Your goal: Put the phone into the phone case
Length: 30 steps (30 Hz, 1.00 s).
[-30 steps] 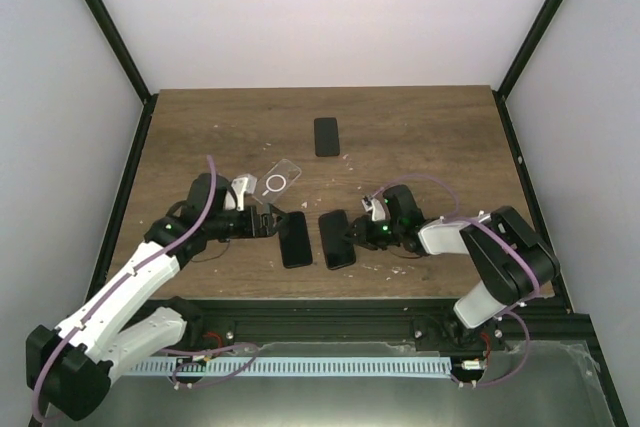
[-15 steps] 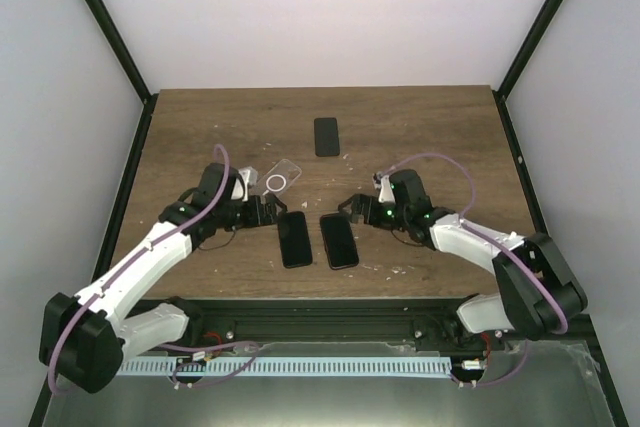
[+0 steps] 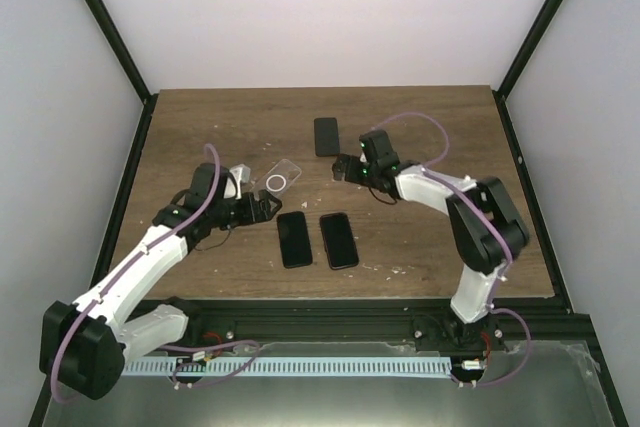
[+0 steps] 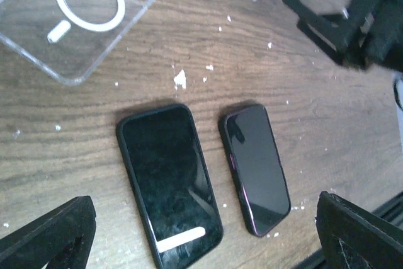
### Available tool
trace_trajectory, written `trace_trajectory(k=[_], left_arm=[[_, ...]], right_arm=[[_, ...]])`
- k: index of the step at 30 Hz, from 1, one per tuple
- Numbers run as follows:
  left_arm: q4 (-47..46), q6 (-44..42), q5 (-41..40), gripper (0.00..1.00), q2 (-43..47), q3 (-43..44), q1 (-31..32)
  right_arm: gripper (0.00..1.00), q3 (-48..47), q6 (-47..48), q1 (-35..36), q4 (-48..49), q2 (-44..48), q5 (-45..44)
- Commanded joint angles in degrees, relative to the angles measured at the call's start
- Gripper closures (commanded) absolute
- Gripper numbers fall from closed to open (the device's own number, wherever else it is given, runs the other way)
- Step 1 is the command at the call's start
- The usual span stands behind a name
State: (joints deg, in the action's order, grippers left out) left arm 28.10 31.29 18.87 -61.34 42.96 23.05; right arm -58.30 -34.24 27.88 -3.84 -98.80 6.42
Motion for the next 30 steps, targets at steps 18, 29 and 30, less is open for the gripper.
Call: trace_trajectory(k=[18, 29, 30], left_arm=[[-2.8, 2.3, 10.7, 0.04, 11.2, -9.4, -0.3], [-4.2, 2.9, 12.0, 0.04, 12.1, -10.9, -0.3], [-4.0, 2.6, 12.0, 0.04, 11.8, -10.7, -0.3]], right_arm=[[0.01, -44.7, 8.5, 3.3, -14.5, -34.4, -16.0], [0.00, -56.3, 9.8, 4.4, -22.5, -44.6, -23.5], [0.00, -56.2, 10.2, 4.4, -22.7, -44.8, -23.8]])
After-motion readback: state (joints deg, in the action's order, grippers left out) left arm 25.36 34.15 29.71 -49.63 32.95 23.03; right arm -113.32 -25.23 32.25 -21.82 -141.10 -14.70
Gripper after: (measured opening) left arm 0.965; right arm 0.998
